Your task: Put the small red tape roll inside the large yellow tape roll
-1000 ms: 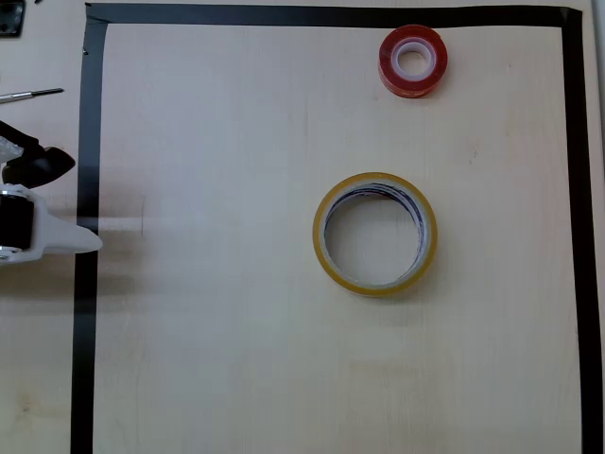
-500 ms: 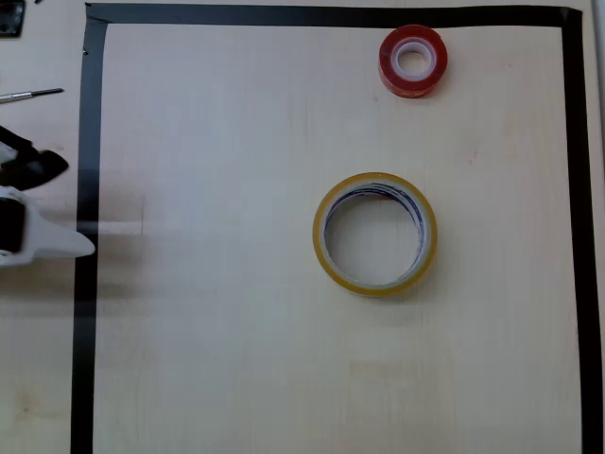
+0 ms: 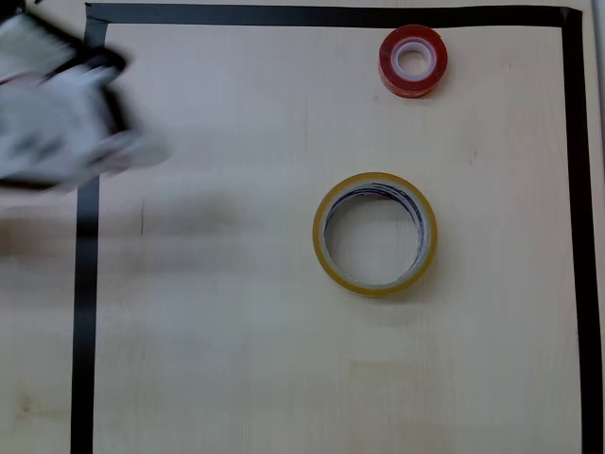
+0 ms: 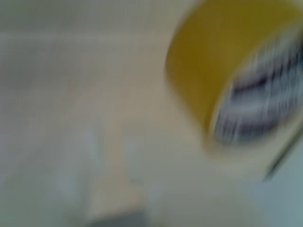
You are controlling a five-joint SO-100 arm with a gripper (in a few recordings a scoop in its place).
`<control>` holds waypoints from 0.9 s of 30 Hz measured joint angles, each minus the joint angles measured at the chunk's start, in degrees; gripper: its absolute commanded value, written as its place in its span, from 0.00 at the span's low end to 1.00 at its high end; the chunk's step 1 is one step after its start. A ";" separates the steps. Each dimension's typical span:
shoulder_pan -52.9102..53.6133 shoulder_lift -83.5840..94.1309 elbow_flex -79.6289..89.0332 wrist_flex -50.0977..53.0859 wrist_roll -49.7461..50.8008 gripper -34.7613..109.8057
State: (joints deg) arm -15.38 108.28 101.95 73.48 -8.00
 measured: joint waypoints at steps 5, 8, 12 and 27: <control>-5.80 -19.07 -14.94 -0.62 -0.18 0.24; -6.42 -27.95 -24.79 -0.62 -0.18 0.24; -6.15 -37.35 -37.88 -0.62 -0.18 0.24; -7.65 -81.12 -93.60 9.93 -0.18 0.32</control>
State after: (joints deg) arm -23.03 27.16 8.35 83.41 -8.17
